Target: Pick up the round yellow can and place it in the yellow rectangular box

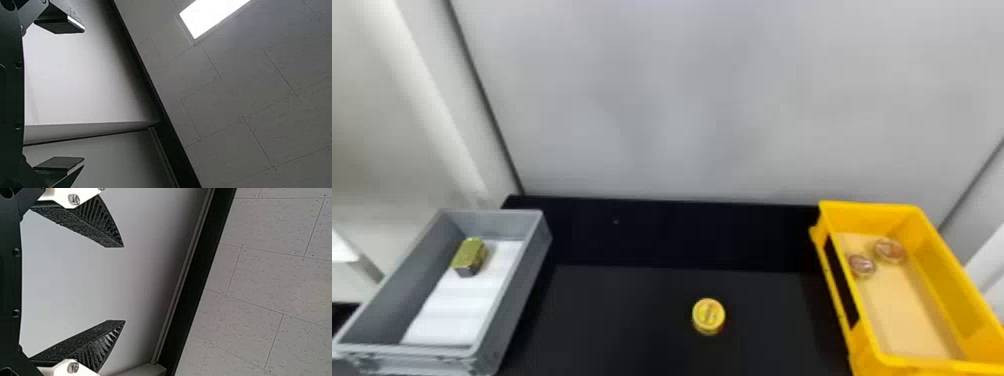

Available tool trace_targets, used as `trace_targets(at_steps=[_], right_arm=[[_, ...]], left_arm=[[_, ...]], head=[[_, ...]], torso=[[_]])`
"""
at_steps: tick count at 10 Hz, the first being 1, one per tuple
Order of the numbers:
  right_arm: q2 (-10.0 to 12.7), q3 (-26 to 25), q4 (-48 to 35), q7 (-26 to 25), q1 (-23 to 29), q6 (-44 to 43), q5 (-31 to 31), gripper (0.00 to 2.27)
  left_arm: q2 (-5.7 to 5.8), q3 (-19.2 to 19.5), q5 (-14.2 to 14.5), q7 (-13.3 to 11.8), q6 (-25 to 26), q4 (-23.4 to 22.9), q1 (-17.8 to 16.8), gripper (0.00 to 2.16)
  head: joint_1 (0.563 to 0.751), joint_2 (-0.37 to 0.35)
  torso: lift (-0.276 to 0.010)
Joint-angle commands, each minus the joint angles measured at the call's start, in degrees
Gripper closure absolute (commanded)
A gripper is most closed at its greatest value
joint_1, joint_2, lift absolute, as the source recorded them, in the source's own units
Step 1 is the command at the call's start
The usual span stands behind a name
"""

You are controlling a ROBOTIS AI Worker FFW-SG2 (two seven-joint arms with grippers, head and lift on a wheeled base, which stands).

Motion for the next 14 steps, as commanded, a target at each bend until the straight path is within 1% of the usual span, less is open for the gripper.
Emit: trace_targets(at_steps=[1, 5, 7, 10, 12, 13, 14], right_arm=[[0.2, 0.5, 0.4, 0.0, -0.3, -0.4, 0.0, 0.09], [0.2, 0.4, 0.4, 0.0, -0.2, -0.2, 0.0, 0.09], [0.2, -0.1, 0.4, 0.1, 0.2, 2.4, -0.8, 0.09], [0.7, -0.4, 0.4, 1.7, 0.5, 9.3, -3.0, 0.09], [0.9, 1.6, 2.4, 3.2, 0.5, 14.2, -4.7, 0.09], [1.3, 2.3, 3.2, 4.0, 0.8, 17.1, -6.2, 0.09], [2.4, 2.2, 3.4, 4.3, 1.9, 22.4, -6.4, 0.08]], left_arm=[[0.1, 0.0, 0.0, 0.1, -0.1, 0.1, -0.1, 0.1], [0.1, 0.1, 0.0, 0.0, -0.1, 0.1, 0.1, 0.1], [0.1, 0.1, 0.0, 0.0, -0.1, 0.1, 0.1, 0.1], [-0.08, 0.1, 0.0, 0.0, -0.1, 0.1, 0.2, 0.1], [-0.16, 0.0, 0.0, 0.0, -0.1, 0.1, 0.2, 0.1], [-0.25, -0.2, 0.0, 0.1, 0.0, 0.1, 0.1, 0.1], [-0.43, -0.4, 0.0, 0.1, 0.0, 0.1, 0.1, 0.1]], head=[[0.663, 0.054], [0.663, 0.054], [0.663, 0.054], [0.663, 0.054], [0.663, 0.054], [0.663, 0.054], [0.663, 0.054]], torso=[[-0.01], [-0.01], [-0.01], [-0.01], [-0.01], [-0.01], [-0.01]])
